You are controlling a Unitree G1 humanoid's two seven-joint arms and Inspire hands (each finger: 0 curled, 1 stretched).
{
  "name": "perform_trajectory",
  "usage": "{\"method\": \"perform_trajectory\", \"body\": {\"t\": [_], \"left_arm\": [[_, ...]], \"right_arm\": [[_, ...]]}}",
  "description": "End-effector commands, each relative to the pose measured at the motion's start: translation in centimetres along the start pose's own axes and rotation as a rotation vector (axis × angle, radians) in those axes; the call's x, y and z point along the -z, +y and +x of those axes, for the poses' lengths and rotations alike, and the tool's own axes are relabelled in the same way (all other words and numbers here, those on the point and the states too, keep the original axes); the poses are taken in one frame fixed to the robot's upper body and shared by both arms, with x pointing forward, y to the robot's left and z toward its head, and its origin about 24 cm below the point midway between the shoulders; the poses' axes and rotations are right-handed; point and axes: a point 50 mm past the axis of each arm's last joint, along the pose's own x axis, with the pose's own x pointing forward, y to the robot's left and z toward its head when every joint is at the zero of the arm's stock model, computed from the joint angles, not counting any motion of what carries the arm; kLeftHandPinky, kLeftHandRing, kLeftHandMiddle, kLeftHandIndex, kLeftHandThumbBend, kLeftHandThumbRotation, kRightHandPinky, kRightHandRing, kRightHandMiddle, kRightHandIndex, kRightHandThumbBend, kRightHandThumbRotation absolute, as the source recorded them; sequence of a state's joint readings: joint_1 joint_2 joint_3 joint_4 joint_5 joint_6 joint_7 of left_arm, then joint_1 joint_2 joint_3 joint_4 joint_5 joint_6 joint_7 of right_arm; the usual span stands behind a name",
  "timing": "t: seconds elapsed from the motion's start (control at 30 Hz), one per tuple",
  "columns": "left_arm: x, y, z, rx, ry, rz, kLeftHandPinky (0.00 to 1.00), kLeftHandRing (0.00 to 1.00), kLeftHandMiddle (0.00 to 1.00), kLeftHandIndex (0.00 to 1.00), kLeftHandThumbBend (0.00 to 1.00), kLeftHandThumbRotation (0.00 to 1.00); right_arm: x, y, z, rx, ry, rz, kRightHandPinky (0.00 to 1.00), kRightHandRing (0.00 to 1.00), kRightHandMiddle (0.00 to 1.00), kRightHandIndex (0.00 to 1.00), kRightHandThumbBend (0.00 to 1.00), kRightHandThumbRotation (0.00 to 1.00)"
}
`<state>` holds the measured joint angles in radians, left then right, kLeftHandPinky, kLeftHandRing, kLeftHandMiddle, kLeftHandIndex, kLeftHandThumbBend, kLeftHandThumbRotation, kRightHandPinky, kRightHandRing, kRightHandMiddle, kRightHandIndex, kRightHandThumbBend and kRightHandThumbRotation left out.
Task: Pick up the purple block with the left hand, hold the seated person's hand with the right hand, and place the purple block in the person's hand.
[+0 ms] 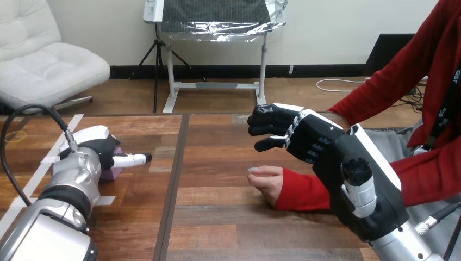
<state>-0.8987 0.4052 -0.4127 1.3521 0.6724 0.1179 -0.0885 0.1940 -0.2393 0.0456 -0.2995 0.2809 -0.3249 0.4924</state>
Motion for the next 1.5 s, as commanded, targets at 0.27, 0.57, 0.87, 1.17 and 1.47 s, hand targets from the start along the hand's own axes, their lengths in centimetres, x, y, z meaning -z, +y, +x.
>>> {"method": "perform_trajectory", "body": {"t": [0.27, 0.57, 0.87, 1.17, 1.47], "left_arm": [[-0.9, 0.7, 0.0, -0.006, -0.015, -0.005, 0.92, 0.88, 0.87, 0.87, 0.6, 0.84], [-0.8, 0.9, -0.1, -0.046, -0.016, -0.004, 0.62, 0.73, 0.77, 0.79, 0.62, 0.82], [-0.7, 1.1, -0.1, -0.085, -0.017, -0.004, 0.44, 0.57, 0.61, 0.67, 0.63, 0.79], [-0.7, 1.4, -0.1, -0.118, -0.032, -0.012, 0.33, 0.46, 0.51, 0.54, 0.62, 0.76], [-0.6, 1.8, -0.1, -0.151, -0.047, -0.026, 0.27, 0.39, 0.46, 0.51, 0.61, 0.71]], "right_arm": [[-1.3, -0.6, 0.8, 0.007, -0.094, -0.019, 0.7, 0.77, 0.78, 0.77, 0.98, 1.0], [-1.3, -0.7, 0.7, 0.015, -0.097, -0.014, 0.7, 0.77, 0.78, 0.76, 0.98, 1.0], [-1.4, -0.7, 0.8, 0.017, -0.098, -0.021, 0.69, 0.76, 0.78, 0.76, 0.98, 1.0], [-1.4, -0.8, 0.8, 0.022, -0.099, -0.019, 0.68, 0.76, 0.78, 0.76, 0.96, 1.0], [-1.2, -0.8, 0.9, 0.024, -0.103, -0.019, 0.67, 0.76, 0.78, 0.76, 0.95, 1.0]]}}
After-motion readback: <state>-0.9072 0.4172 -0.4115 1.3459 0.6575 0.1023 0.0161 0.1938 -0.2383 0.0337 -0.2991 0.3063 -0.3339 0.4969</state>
